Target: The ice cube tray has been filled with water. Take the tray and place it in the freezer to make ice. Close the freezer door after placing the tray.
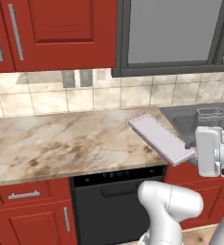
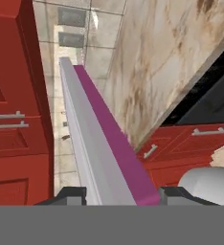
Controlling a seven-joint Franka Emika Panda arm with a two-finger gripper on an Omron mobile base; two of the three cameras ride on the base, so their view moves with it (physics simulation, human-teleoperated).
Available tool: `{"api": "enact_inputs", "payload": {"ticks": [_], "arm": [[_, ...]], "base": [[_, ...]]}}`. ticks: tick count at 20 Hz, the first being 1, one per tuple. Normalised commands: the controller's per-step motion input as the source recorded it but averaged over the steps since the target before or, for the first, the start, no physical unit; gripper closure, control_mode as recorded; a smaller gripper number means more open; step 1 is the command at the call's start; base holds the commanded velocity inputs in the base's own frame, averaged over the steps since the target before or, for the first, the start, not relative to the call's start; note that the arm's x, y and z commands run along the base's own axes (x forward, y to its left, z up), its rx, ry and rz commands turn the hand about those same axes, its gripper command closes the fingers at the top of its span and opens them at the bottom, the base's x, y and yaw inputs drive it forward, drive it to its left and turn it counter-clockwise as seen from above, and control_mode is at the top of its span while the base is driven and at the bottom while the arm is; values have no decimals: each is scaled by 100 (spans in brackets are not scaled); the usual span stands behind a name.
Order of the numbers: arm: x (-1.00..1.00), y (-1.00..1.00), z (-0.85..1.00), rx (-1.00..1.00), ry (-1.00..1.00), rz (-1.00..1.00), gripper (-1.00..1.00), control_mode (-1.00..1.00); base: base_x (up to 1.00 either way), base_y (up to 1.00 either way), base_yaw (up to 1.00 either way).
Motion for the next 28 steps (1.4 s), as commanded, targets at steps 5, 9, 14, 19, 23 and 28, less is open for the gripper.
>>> {"api": "enact_inputs", "payload": {"ticks": [5, 9, 14, 19, 23, 28], "arm": [[0, 0, 0, 0, 0, 0, 100, 100], [0, 0, 0, 0, 0, 0, 100, 100], [0, 0, 0, 0, 0, 0, 100, 100], [0, 0, 0, 0, 0, 0, 100, 100], [0, 0, 0, 0, 0, 0, 100, 100], [0, 0, 0, 0, 0, 0, 100, 100]], "base": [[-100, 0, 4], [-100, 0, 7], [-83, 0, 13], [-50, 0, 22], [-36, 0, 28], [-35, 0, 30]]}}
